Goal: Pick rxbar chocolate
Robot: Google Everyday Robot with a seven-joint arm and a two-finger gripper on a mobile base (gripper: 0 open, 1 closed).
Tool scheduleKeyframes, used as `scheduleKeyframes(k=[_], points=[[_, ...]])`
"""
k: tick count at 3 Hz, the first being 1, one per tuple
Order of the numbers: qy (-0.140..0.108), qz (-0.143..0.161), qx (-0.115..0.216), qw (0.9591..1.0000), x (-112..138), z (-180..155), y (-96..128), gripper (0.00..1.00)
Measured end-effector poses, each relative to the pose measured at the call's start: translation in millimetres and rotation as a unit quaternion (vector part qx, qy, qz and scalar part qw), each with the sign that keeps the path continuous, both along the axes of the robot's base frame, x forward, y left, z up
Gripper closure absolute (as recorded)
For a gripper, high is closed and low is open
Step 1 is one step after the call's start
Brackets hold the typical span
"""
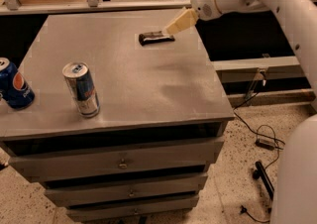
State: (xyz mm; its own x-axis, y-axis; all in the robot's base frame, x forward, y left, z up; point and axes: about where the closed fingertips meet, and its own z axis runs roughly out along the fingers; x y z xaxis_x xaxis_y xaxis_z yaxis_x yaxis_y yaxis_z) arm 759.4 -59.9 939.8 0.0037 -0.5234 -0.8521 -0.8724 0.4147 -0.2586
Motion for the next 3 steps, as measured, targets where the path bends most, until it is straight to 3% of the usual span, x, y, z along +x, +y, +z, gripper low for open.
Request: scheduleKeyframes(k=[1,3], points=[[0.019,-0.022,0.060,0.9978,34,-25,7,0.00],[0.063,-0.003,0.065,0.9959,60,-71,40,0.00]])
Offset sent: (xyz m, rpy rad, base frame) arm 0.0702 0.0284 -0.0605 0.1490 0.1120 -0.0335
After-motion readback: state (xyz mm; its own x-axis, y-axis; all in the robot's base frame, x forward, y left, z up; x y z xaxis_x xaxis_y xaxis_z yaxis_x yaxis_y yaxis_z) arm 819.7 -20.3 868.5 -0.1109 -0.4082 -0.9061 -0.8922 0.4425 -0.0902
